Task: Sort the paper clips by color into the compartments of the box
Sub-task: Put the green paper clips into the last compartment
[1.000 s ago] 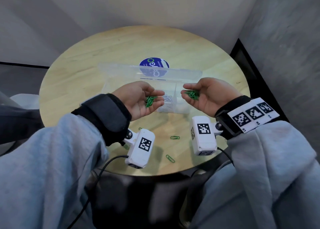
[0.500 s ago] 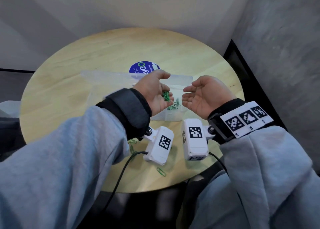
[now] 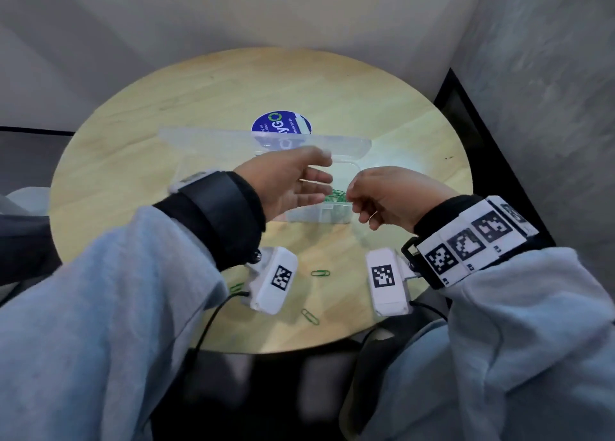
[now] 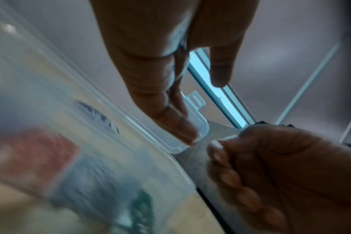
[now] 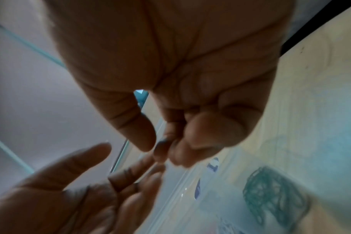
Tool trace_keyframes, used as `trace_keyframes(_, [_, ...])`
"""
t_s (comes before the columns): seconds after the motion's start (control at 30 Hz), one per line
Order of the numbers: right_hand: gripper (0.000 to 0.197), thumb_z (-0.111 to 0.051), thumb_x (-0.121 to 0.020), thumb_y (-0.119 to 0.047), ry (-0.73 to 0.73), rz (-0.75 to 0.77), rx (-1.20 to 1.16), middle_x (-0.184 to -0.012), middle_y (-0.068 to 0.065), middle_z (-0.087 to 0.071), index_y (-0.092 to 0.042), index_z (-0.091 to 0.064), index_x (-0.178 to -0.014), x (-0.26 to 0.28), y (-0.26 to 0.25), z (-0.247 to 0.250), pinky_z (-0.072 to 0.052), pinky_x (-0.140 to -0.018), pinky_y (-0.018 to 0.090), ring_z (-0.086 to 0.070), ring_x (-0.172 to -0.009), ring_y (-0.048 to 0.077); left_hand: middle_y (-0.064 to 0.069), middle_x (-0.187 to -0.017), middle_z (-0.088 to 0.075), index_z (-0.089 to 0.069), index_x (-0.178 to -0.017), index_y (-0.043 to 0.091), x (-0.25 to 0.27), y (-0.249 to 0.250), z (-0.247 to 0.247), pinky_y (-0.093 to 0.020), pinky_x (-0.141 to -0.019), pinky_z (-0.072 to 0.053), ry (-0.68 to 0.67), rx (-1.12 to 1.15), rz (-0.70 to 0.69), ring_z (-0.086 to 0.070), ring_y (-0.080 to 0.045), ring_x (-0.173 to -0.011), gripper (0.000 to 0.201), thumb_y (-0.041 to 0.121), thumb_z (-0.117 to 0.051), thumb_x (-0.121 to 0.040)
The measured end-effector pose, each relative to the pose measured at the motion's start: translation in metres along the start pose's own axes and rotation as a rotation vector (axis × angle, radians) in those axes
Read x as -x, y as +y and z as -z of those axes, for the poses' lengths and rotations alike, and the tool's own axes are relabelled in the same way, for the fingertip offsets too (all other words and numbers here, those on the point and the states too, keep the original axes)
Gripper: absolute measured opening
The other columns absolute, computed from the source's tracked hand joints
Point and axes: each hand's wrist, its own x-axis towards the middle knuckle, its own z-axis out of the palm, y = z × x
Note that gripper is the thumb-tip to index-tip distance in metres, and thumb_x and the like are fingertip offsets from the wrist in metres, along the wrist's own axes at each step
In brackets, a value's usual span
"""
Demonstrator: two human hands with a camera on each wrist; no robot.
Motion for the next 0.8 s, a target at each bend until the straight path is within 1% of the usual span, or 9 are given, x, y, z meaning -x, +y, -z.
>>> trace_keyframes(0.07, [0.016,-0.049,-0.090,-0.005,-0.049,0.018,0.118,-0.066,0.007,-0.051,-0.008,-0.052,-0.074,0.001,0.000,-0.006,-0.040,-0.051,0.027,-0.047,-0.055,0.018,-0.005,-0.078,-0.057,-0.058,-0.093,0.011,0.012,-0.002,0.014,-0.015,-0.049,-0.050,0.007,-0.229,-0.016,-0.058,-0.014,-0.063,0.009,0.009,-0.049,-0.092])
trace_keyframes(0.13, [0.012,-0.053,-0.089,-0.009,-0.081,0.037,0.273,-0.068,0.004,-0.053,-0.009,-0.053,-0.078,0.002,0.002,-0.013,-0.044,-0.055,0.026,-0.050,-0.057,0.017,-0.003,-0.071,-0.056,-0.057,-0.081,0.013,0.021,-0.006,0.030,-0.012,-0.044,-0.046,0.016,-0.489,-0.030,-0.056,-0.012,-0.058,0.018,0.000,-0.048,-0.090])
trace_keyframes(0.27, [0.013,-0.064,-0.085,-0.026,-0.153,0.024,0.670,-0.074,-0.001,-0.059,-0.014,-0.060,-0.089,0.004,0.007,-0.028,-0.048,-0.065,0.025,-0.055,-0.062,0.014,-0.001,-0.066,-0.060,-0.057,-0.073,0.017,0.031,-0.023,0.059,-0.017,-0.051,-0.046,0.086,-1.019,0.100,-0.057,-0.013,-0.058,0.013,0.007,-0.061,-0.080])
trace_keyframes(0.33, [0.020,-0.067,-0.083,-0.031,-0.186,0.009,0.825,-0.075,-0.003,-0.058,-0.015,-0.061,-0.092,0.006,0.007,-0.036,-0.045,-0.062,0.023,-0.053,-0.064,0.013,0.000,-0.066,-0.063,-0.064,-0.080,0.017,0.036,-0.033,0.068,-0.019,-0.060,-0.044,0.155,-1.254,0.201,-0.058,-0.016,-0.060,0.006,0.019,-0.068,-0.076])
trace_keyframes(0.37, [0.023,-0.068,-0.082,-0.033,-0.195,0.007,0.893,-0.075,-0.005,-0.056,-0.015,-0.062,-0.095,0.007,0.008,-0.041,-0.042,-0.061,0.023,-0.051,-0.065,0.012,0.000,-0.068,-0.064,-0.067,-0.086,0.015,0.036,-0.039,0.070,-0.021,-0.062,-0.043,0.161,-1.337,0.247,-0.058,-0.017,-0.062,0.015,0.024,-0.070,-0.075])
trace_keyframes(0.5, [0.034,-0.072,-0.074,-0.034,-0.231,-0.020,1.079,-0.092,-0.001,-0.067,-0.012,-0.066,-0.099,0.008,0.018,-0.060,-0.048,-0.071,0.028,-0.061,-0.084,0.017,0.002,-0.062,-0.056,-0.067,-0.087,0.016,0.038,-0.060,0.065,-0.022,-0.052,-0.037,0.107,-1.560,0.404,-0.055,-0.018,-0.069,0.023,0.034,-0.072,-0.074])
trace_keyframes(0.57, [0.037,-0.072,-0.068,-0.029,-0.240,-0.032,1.127,-0.098,0.004,-0.070,-0.010,-0.066,-0.099,0.008,0.024,-0.066,-0.048,-0.066,0.029,-0.063,-0.080,0.020,0.003,-0.062,-0.053,-0.067,-0.094,0.015,0.038,-0.067,0.063,-0.023,-0.051,-0.037,0.088,-1.639,0.437,-0.055,-0.018,-0.074,0.027,0.036,-0.071,-0.076])
trace_keyframes(0.67, [0.041,-0.075,-0.068,-0.034,-0.244,-0.009,1.148,-0.093,0.002,-0.066,-0.012,-0.058,-0.097,0.011,0.029,-0.071,-0.045,-0.063,0.029,-0.057,-0.075,0.018,0.001,-0.069,-0.057,-0.067,-0.093,0.011,0.038,-0.074,0.065,-0.024,-0.057,-0.039,0.077,-1.651,0.425,-0.055,-0.018,-0.075,0.024,0.030,-0.069,-0.079])
trace_keyframes(0.8, [0.053,-0.078,-0.066,-0.045,-0.275,0.031,1.192,-0.096,0.001,-0.063,-0.012,-0.057,-0.101,0.015,0.031,-0.081,-0.048,-0.069,0.031,-0.059,-0.082,0.020,-0.001,-0.083,-0.064,-0.071,-0.100,0.011,0.040,-0.081,0.069,-0.026,-0.068,-0.043,0.104,-1.606,0.314,-0.057,-0.020,-0.077,0.028,0.030,-0.069,-0.080])
